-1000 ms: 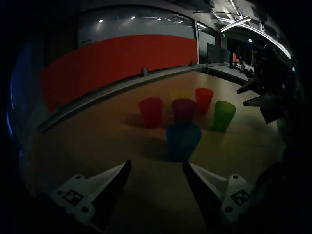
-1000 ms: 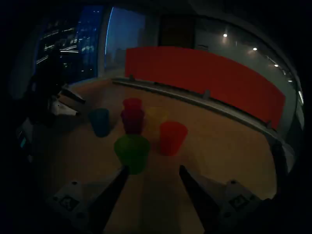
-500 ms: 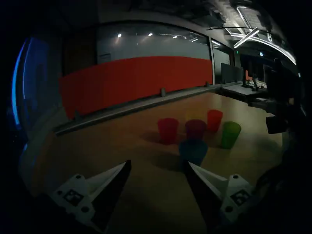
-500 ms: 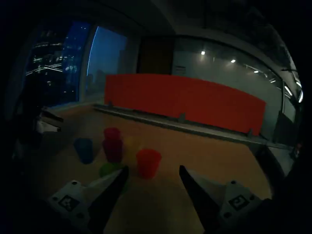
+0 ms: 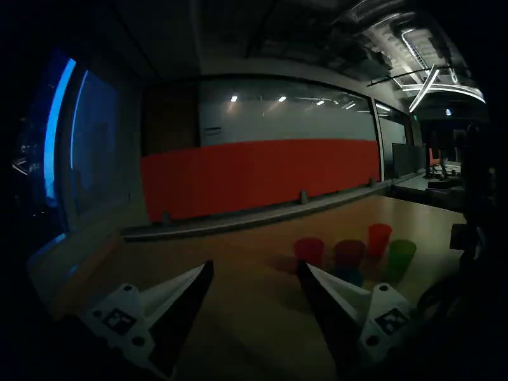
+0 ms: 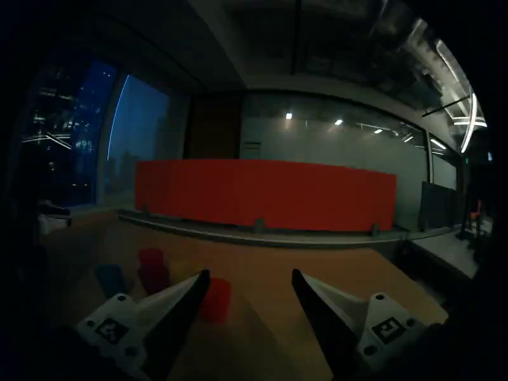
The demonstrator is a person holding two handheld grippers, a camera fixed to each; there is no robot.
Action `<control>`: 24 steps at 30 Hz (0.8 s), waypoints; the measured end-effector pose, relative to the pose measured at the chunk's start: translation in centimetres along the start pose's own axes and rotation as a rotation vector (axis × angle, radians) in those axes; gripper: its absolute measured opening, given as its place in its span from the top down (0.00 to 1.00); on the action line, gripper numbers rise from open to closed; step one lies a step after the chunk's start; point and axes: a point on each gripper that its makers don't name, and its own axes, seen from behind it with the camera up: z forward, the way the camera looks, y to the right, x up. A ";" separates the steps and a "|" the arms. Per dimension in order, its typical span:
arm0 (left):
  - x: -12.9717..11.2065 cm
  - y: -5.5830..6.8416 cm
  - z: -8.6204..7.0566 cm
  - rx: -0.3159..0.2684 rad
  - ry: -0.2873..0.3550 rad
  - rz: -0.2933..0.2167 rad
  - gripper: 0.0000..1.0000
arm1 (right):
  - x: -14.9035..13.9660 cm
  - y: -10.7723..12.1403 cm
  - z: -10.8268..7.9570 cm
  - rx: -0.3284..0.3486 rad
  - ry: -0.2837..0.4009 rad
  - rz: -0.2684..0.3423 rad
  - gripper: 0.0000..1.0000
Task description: Pour water
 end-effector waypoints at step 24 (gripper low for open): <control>-1.2 -1.6 0.0 0.230 0.092 -0.082 0.03 | 1.4 1.9 -1.3 -0.093 0.093 0.012 0.00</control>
